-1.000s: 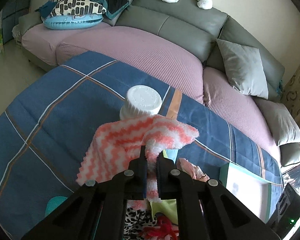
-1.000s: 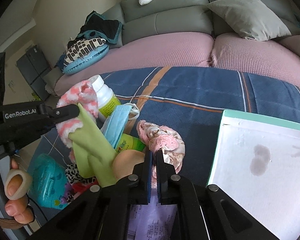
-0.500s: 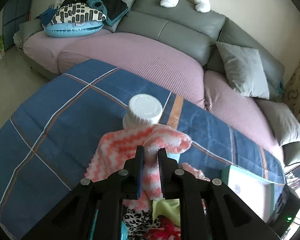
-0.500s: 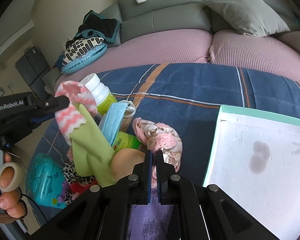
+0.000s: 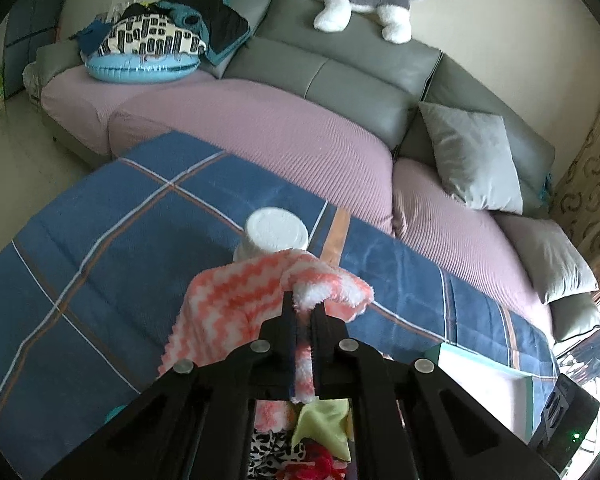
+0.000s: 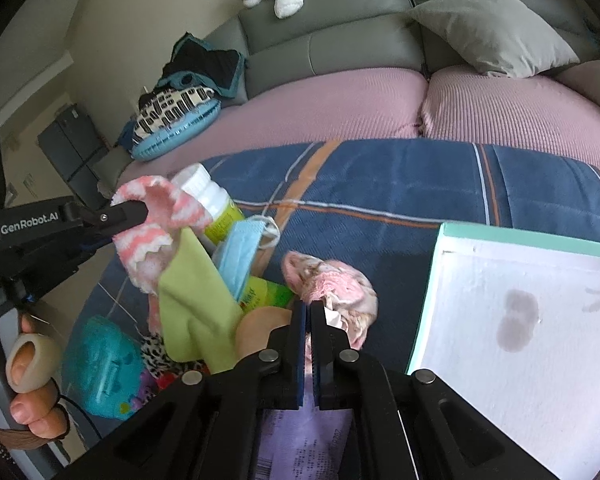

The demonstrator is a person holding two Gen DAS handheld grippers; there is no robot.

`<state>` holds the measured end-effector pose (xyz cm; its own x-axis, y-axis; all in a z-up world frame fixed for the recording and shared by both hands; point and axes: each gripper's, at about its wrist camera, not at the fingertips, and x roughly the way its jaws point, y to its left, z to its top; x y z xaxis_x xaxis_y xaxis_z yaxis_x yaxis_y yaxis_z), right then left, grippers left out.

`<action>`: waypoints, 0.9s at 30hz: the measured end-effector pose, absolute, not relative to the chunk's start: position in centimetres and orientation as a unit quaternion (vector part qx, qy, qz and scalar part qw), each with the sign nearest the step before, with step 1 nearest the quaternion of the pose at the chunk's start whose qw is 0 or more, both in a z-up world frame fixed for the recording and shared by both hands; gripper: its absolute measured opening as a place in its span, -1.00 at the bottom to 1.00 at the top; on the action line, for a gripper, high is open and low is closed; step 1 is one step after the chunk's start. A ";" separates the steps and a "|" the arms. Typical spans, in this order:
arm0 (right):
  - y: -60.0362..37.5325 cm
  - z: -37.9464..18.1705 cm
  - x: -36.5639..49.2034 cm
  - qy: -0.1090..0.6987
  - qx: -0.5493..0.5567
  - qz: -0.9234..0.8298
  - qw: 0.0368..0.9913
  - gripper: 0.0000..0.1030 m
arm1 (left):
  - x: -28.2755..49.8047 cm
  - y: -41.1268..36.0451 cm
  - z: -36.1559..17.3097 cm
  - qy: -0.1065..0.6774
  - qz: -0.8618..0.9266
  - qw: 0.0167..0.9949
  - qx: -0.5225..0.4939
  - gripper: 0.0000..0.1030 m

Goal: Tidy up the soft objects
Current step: 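Lift the zigzag towel with the left gripper while the right gripper lifts the lace cloth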

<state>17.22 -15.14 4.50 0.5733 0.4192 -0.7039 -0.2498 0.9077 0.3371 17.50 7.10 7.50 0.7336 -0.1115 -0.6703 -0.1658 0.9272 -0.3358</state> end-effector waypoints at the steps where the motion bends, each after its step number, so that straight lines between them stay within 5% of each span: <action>1: -15.2 4.6 17.2 0.419 0.102 0.190 0.882 -0.96 | 17.4 7.2 7.7 0.362 0.015 0.912 -0.191 -0.90; 27: -20.2 13.3 12.6 0.311 0.138 0.169 0.925 -0.96 | 12.4 5.0 20.6 0.240 -0.020 0.961 -0.134 -0.90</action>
<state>12.61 -20.21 13.32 0.7496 0.3992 -0.5280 -0.2279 0.9046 0.3603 12.41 5.02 20.55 0.8838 -0.1022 -0.4566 -0.0266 0.9633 -0.2670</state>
